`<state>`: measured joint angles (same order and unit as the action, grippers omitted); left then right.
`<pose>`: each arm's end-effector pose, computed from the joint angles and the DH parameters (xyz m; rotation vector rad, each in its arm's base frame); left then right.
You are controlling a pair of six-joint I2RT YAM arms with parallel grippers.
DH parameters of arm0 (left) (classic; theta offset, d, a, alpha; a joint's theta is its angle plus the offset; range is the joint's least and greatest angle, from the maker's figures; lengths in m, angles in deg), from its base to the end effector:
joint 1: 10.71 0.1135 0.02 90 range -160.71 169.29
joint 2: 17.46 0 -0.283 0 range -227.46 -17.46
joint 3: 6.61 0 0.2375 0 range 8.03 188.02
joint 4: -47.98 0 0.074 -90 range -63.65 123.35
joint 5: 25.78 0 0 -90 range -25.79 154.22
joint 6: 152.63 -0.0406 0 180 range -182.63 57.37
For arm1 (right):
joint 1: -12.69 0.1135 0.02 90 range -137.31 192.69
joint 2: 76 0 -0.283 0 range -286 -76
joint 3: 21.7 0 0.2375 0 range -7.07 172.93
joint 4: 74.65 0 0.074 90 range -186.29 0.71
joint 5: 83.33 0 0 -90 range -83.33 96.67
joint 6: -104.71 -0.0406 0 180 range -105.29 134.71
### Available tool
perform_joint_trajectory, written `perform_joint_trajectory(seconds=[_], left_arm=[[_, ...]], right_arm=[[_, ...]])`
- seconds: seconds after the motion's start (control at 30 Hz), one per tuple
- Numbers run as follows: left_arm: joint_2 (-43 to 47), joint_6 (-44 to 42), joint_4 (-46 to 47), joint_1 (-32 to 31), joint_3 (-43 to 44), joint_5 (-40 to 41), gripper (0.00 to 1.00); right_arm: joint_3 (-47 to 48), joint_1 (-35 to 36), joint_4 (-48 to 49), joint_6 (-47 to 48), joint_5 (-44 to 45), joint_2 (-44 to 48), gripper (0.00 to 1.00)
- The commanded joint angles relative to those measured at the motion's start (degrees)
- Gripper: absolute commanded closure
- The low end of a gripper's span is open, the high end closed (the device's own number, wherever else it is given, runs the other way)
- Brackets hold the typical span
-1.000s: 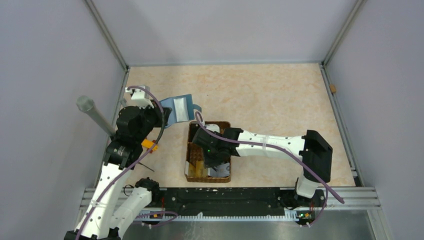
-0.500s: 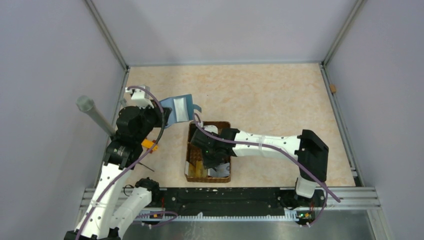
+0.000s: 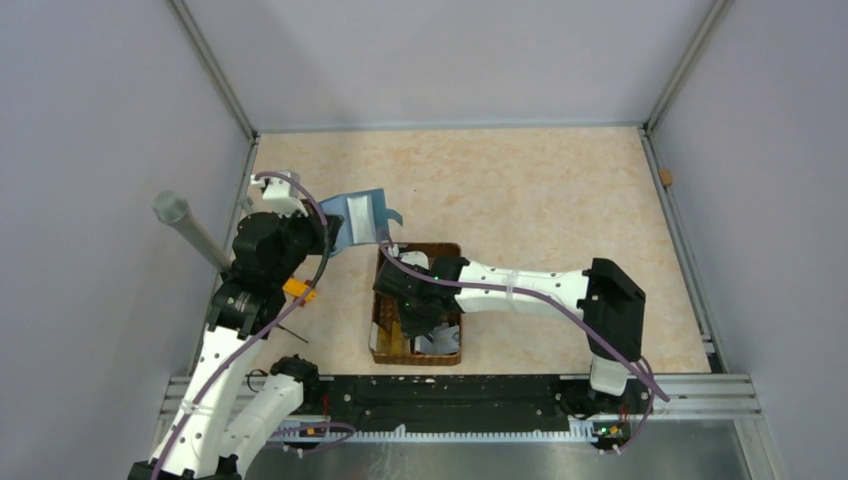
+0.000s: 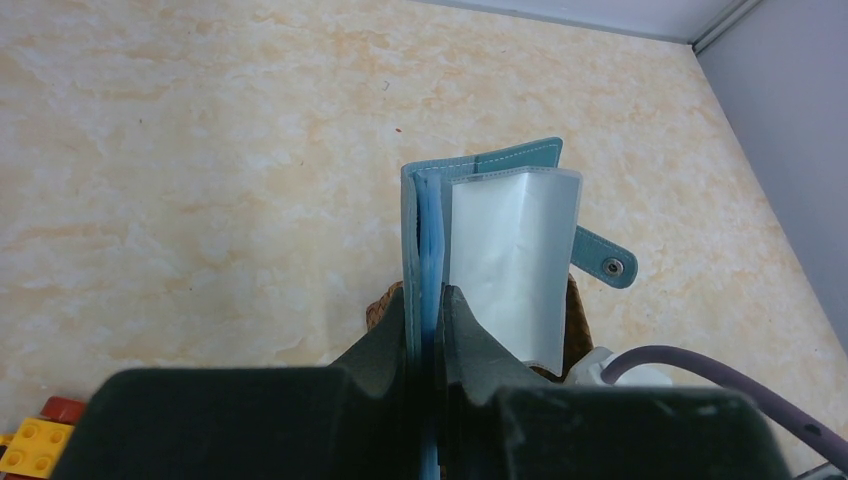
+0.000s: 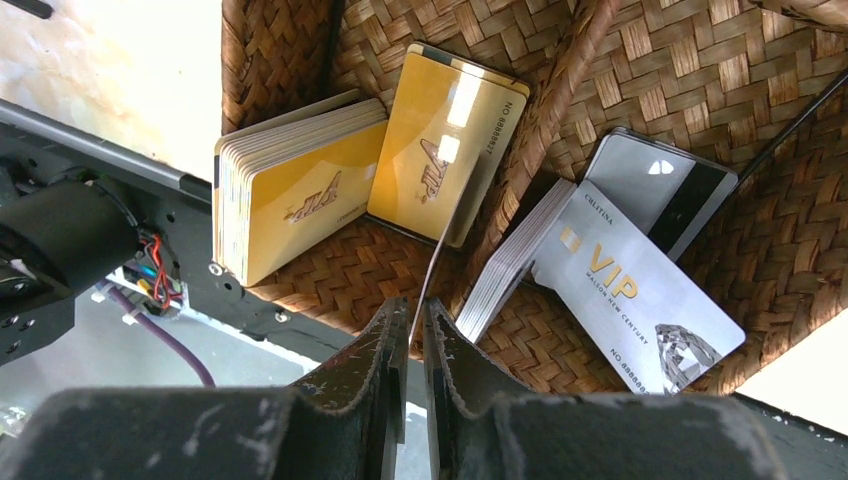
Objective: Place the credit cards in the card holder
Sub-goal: Pick up the credit card from the storage box.
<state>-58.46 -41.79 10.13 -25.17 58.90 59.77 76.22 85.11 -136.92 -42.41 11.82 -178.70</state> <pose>0.1289 -0.0365 0.3713 -0.0457 1.8315 -0.5068 0.1133 0.3454 0.2644 -0.3540 2.8315 0.4693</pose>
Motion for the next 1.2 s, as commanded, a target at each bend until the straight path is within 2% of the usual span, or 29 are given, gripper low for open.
perform_joint_trajectory(seconds=[0.0, 0.23, 0.43, 0.57, 0.67, 0.87, 1.0, 1.17], left_arm=[[0.7, -0.7, 2.3, -0.3, -0.1, -0.2, 1.0], [1.0, -0.9, 2.2, -0.4, -0.1, 0.1, 1.0], [1.2, -1.6, 2.0, -0.4, 0.0, 1.2, 1.0], [1.3, -2.1, 2.3, -0.3, -0.1, 0.3, 1.0], [2.1, -2.8, 3.4, -0.3, -0.7, -1.8, 1.0], [3.1, -4.3, 5.9, -0.3, -1.7, -6.4, 1.0], [1.4, -5.8, 7.0, -0.3, -1.7, -12.4, 1.0], [-1.8, -7.1, 9.2, -0.4, -1.8, -26.4, 1.0]], right_arm=[[3.7, 1.2, -1.8, 1.0, 1.0, -1.9, 0.88], [6.1, 1.7, -4.1, 1.4, 2.0, -4.3, 0.88], [10.1, 1.7, -7.0, 2.4, 5.7, -2.1, 1.0], [13.9, 1.5, -11.2, 4.3, 7.8, -0.5, 1.0], [16.4, 0.8, -15.9, 7.4, 9.3, 1.1, 1.0], [21.0, -2.1, -25.2, 20.8, 11.4, 6.3, 1.0], [19.1, -4.8, -23.4, 30.8, 5.5, 13.2, 1.0], [14.8, -11.3, -17.3, 40.4, -12.2, 21.0, 1.0]])
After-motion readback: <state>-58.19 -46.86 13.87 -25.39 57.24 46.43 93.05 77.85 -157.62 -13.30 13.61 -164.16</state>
